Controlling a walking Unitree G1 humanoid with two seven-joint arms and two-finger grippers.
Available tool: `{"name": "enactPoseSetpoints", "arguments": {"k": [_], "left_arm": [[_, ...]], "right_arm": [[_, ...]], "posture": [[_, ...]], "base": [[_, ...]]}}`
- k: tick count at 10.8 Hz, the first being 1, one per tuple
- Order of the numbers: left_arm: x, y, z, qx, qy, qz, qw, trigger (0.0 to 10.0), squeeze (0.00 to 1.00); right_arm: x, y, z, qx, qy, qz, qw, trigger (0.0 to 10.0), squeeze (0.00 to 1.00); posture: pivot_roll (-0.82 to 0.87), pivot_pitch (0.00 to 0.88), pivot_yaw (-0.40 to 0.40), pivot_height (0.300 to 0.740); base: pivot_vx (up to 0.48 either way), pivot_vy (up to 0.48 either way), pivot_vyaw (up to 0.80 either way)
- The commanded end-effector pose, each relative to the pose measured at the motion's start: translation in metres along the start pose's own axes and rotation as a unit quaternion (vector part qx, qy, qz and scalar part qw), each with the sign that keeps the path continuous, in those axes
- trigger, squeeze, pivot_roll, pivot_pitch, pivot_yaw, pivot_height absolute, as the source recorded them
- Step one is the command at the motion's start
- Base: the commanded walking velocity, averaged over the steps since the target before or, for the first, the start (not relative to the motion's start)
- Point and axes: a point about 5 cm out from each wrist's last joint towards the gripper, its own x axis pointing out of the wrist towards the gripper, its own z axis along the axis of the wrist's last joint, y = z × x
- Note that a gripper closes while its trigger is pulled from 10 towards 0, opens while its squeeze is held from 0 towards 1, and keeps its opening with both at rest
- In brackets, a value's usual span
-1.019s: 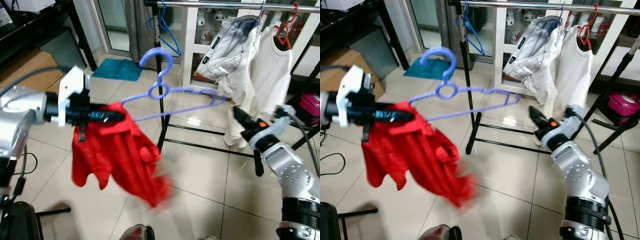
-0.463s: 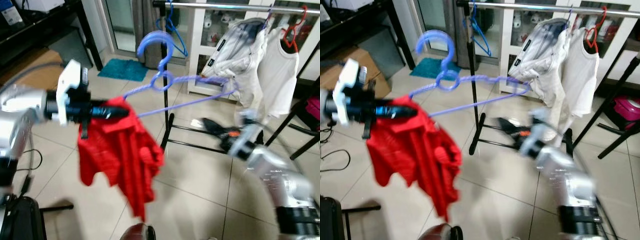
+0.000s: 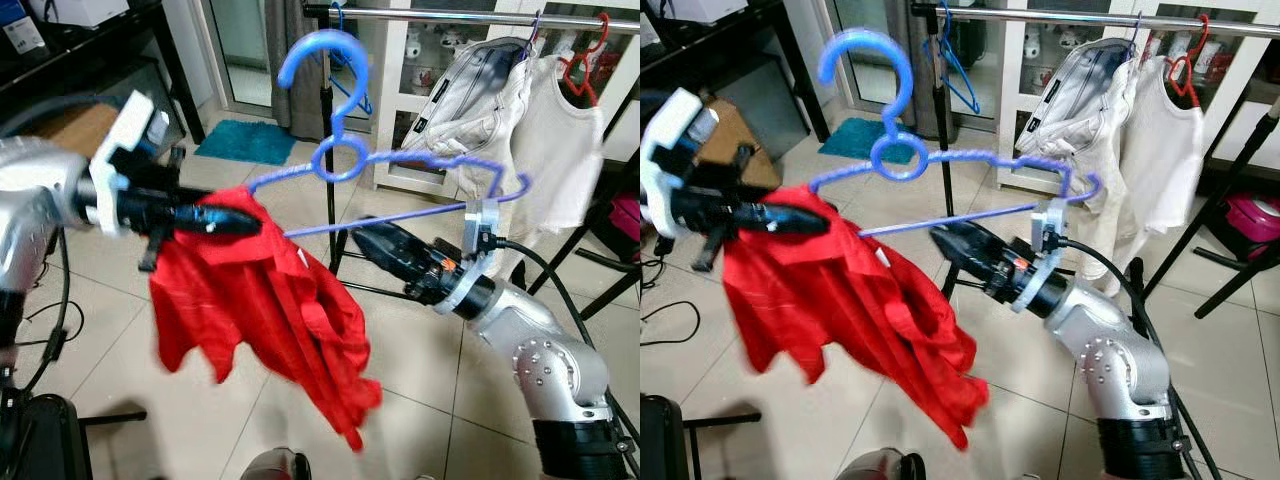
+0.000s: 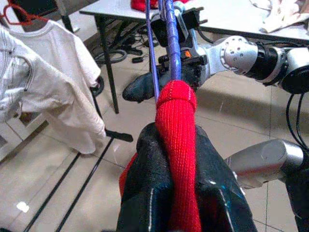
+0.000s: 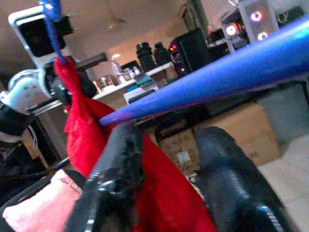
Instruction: Hang hanger
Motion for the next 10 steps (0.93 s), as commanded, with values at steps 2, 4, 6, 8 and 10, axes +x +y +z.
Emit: {"name": "enactPoseSetpoints", "arguments": {"k": [2,4,6,8,10], "left_arm": [[-0.007,0.002,0.012,0.019,-0.015,-0.006,1.000,0.0,0.00],[-0.005,0.001,0.023,0.026,-0.024,-0.026,0.999,0.0,0.00],[0.000,-0.003,0.032,0.033,-0.029,-0.042,0.998,0.0,0.00],[0.009,-0.003,0.043,0.048,-0.035,-0.047,0.997,0.0,0.00],[0.012,-0.002,0.050,0.053,-0.045,-0.041,0.997,0.0,0.00]], "right_arm": [[-0.001,0.010,0.003,-0.018,-0.005,0.021,1.000,10.0,1.00],[0.005,0.014,0.005,-0.059,-0.001,0.010,0.998,10.0,0.00],[0.012,0.016,-0.004,-0.074,0.022,0.016,0.997,10.0,0.00],[0.030,0.023,-0.017,-0.096,0.053,0.052,0.993,10.0,0.00],[0.039,0.028,-0.039,-0.119,0.114,0.079,0.983,10.0,0.00]], "posture": [[0.01,0.054,0.139,0.740],[0.02,0.060,0.148,0.740],[0.03,0.064,0.152,0.740],[0.03,0.065,0.151,0.740],[0.04,0.064,0.147,0.740]], "base": [[0.000,0.000,0.00],[0.000,0.000,0.00],[0.000,0.000,0.00],[0.000,0.000,0.00],[0.000,0.000,0.00]]}}
